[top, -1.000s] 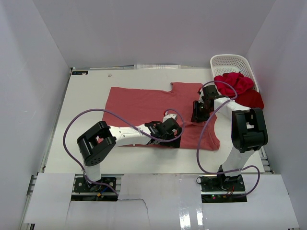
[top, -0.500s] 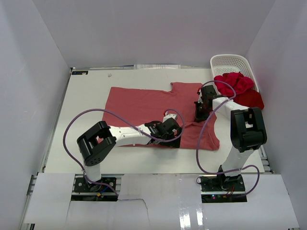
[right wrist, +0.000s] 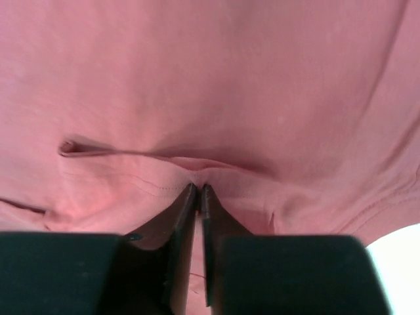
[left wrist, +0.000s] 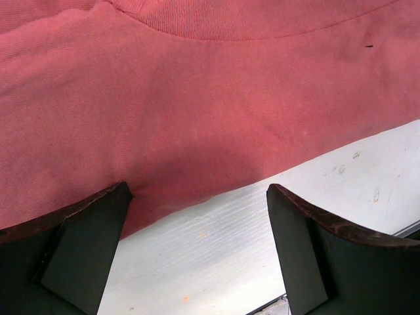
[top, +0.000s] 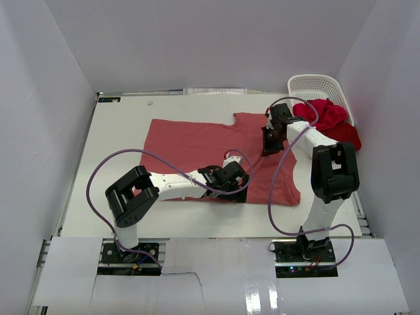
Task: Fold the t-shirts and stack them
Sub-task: Fold the flattened tshirt in 1/3 of the way
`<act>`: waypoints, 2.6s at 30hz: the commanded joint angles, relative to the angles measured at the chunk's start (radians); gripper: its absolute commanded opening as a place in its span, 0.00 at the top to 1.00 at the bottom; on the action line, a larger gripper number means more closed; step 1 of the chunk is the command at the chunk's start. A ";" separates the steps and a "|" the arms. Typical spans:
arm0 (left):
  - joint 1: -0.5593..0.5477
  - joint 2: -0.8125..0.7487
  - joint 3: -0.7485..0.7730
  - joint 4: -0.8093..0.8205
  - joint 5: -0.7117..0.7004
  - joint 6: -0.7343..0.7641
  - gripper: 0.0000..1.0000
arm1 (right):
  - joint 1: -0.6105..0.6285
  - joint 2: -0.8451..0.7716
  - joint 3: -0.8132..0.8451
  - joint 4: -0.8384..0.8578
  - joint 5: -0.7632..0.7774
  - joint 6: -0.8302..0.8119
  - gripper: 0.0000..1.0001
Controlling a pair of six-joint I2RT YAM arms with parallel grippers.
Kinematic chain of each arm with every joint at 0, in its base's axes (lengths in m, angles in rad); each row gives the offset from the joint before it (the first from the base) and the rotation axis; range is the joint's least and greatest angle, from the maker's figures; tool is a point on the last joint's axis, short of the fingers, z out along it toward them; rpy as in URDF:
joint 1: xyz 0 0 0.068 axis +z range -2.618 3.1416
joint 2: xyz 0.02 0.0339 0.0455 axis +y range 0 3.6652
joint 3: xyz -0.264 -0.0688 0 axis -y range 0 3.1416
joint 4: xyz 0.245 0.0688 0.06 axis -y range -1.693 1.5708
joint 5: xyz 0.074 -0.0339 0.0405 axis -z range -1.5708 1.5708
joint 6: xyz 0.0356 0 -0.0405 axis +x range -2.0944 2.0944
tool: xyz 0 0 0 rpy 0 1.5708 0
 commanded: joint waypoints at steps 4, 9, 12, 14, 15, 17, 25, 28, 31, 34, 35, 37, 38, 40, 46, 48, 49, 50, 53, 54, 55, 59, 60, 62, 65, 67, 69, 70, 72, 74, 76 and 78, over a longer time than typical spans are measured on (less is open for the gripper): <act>-0.011 0.078 -0.071 -0.199 0.058 -0.015 0.02 | 0.013 0.062 0.070 -0.013 -0.011 -0.028 0.63; -0.013 0.083 -0.069 -0.200 0.059 -0.015 0.02 | 0.013 0.070 0.069 0.041 -0.025 -0.026 0.56; -0.013 0.084 -0.069 -0.200 0.061 -0.012 0.02 | 0.013 0.050 0.070 0.045 -0.013 -0.023 0.50; -0.014 0.078 -0.071 -0.203 0.059 -0.013 0.02 | 0.013 0.010 0.048 0.064 -0.008 -0.023 0.44; -0.014 0.075 -0.071 -0.203 0.059 -0.013 0.02 | 0.013 -0.004 0.041 0.067 -0.007 -0.025 0.44; -0.013 0.070 -0.064 -0.206 0.068 -0.007 0.02 | 0.013 -0.034 0.031 0.076 -0.013 -0.029 0.43; -0.020 -0.002 -0.077 -0.251 0.087 -0.010 0.02 | 0.027 -0.058 0.052 0.053 -0.191 -0.034 0.44; -0.020 0.003 -0.066 -0.268 0.062 -0.013 0.02 | 0.048 -0.038 0.055 0.061 -0.228 -0.020 0.45; -0.020 0.024 -0.052 -0.271 0.059 -0.013 0.02 | 0.076 0.013 0.067 0.058 -0.248 -0.018 0.46; -0.020 0.034 -0.044 -0.269 0.053 -0.021 0.02 | 0.105 0.036 0.063 0.070 -0.264 -0.012 0.46; -0.020 0.034 -0.046 -0.269 0.052 -0.021 0.02 | 0.111 0.041 0.057 0.082 -0.277 -0.011 0.47; -0.020 0.037 -0.044 -0.271 0.049 -0.016 0.02 | 0.131 0.054 0.058 0.084 -0.272 -0.012 0.48; -0.020 0.038 -0.046 -0.269 0.049 -0.016 0.02 | 0.137 0.060 0.061 0.082 -0.266 -0.012 0.48; -0.020 0.038 -0.051 -0.269 0.049 -0.015 0.02 | 0.145 0.077 0.064 0.081 -0.263 -0.012 0.48; -0.020 0.040 -0.061 -0.268 0.047 -0.018 0.02 | 0.163 0.099 0.063 0.076 -0.237 -0.006 0.48; -0.020 0.041 -0.061 -0.268 0.047 -0.019 0.02 | 0.172 0.100 0.058 0.072 -0.218 -0.002 0.48; -0.020 0.041 -0.061 -0.268 0.049 -0.018 0.02 | 0.174 0.100 0.055 0.072 -0.209 -0.002 0.48; -0.020 0.041 -0.061 -0.268 0.049 -0.018 0.02 | 0.176 0.100 0.052 0.070 -0.203 -0.002 0.48; -0.020 0.047 -0.058 -0.268 0.049 -0.015 0.02 | 0.182 0.097 0.037 0.069 -0.188 0.006 0.52; -0.020 0.049 -0.058 -0.269 0.049 -0.015 0.02 | 0.185 0.097 0.032 0.070 -0.186 0.006 0.54; -0.020 0.054 -0.057 -0.268 0.049 -0.013 0.02 | 0.186 0.096 0.024 0.076 -0.183 0.009 0.61; -0.020 0.058 -0.052 -0.268 0.052 -0.011 0.02 | 0.191 0.102 0.018 0.084 -0.189 0.011 0.82; -0.020 0.060 -0.052 -0.268 0.052 -0.010 0.02 | 0.191 0.102 0.018 0.087 -0.192 0.011 0.85; -0.020 0.061 -0.052 -0.269 0.052 -0.010 0.02 | 0.191 0.105 0.027 0.091 -0.200 0.012 0.89; -0.020 0.061 -0.054 -0.268 0.052 -0.012 0.02 | 0.194 0.114 0.050 0.087 -0.203 0.014 0.92; -0.020 0.061 -0.054 -0.268 0.052 -0.015 0.02 | 0.195 0.120 0.064 0.085 -0.212 0.014 0.92; -0.020 0.064 -0.054 -0.268 0.053 -0.015 0.02 | 0.202 0.128 0.087 0.088 -0.224 0.006 0.92; -0.020 0.066 -0.054 -0.268 0.053 -0.015 0.02 | 0.202 0.131 0.093 0.088 -0.235 0.006 0.92; -0.020 0.069 -0.052 -0.268 0.055 -0.013 0.02 | 0.212 0.139 0.115 0.090 -0.246 -0.002 0.92; -0.020 0.069 -0.051 -0.268 0.056 -0.012 0.02 | 0.220 0.149 0.132 0.093 -0.249 -0.006 0.92; -0.020 0.069 -0.049 -0.268 0.056 -0.012 0.02 | 0.225 0.159 0.139 0.101 -0.263 -0.009 0.92; -0.020 0.070 -0.049 -0.268 0.056 -0.013 0.02 | 0.228 0.171 0.155 0.102 -0.270 -0.014 0.92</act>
